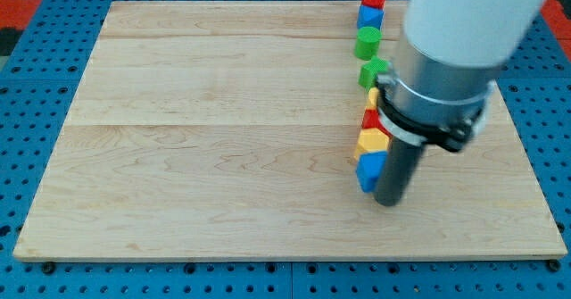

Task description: Place the yellow hexagon and the blue cube at the center of the board

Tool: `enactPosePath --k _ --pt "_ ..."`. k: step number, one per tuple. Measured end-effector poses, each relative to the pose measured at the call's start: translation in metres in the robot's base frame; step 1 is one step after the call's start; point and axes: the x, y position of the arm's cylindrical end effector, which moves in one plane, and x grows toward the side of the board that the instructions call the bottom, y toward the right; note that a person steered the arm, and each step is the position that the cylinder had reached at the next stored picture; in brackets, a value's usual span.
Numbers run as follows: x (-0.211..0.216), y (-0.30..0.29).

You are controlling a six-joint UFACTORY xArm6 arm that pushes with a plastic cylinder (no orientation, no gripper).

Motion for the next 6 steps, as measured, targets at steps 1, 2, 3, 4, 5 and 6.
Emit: enactPosePath --k 1,2,3,4,5,6 --pt "-0.052 -0.002" --pt "-0.094 -0.002" --pt "-0.106 -0.003" --pt "-0.105 -0.02" --pt "-0.116 -0.051" --pt "-0.117 -0.093"
